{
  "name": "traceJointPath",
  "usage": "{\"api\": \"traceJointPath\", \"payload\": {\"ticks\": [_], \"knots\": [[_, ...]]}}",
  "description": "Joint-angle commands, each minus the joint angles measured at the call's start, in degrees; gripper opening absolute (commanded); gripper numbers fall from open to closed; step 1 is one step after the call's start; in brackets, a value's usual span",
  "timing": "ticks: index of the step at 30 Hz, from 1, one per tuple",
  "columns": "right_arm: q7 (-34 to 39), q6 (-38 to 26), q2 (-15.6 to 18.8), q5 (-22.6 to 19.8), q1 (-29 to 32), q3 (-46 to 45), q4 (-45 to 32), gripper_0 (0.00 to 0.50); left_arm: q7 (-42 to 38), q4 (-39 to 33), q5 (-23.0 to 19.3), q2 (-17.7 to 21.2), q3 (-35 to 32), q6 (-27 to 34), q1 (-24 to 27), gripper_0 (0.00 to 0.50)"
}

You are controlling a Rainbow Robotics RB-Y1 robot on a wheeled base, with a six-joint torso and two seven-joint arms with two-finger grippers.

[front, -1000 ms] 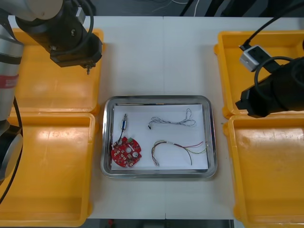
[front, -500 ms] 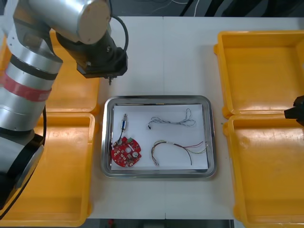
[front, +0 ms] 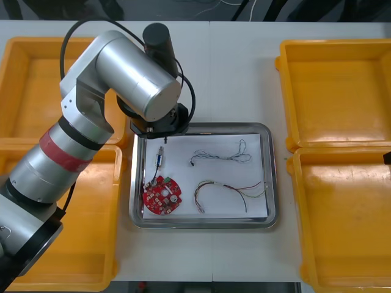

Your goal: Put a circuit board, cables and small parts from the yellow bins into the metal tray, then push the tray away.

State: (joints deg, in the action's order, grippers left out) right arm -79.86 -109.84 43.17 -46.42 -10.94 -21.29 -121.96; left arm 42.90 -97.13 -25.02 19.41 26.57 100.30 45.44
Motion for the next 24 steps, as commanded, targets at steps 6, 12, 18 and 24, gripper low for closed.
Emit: {"api": "traceJointPath", "payload": {"ticks": [6,12,18,24], "knots": [[1.29,-0.16,2.54,1.33,1.18,-2.09,0.85,0.500,-2.82,-2.18,2.87,-1.13,5.95,-5.21,-4.66,0.000],[1.46,-0.16,2.54,0.89,1.18,-2.09,0.76,0.500,-2.82,-2.18,4.71,-0.95,7.71,-8.63,-6.86,0.000],[1.64,-0.16,2.54,0.45,1.18,-2.09,0.76,0.500,-3.52,-2.18,4.89,-0.95,8.50,-8.72,-6.95,0.002],[1.64,-0.16,2.54,0.01,1.01,-2.09,0.76,0.500,-4.05,-2.18,4.98,-0.95,8.50,-8.72,-6.95,0.422]]}}
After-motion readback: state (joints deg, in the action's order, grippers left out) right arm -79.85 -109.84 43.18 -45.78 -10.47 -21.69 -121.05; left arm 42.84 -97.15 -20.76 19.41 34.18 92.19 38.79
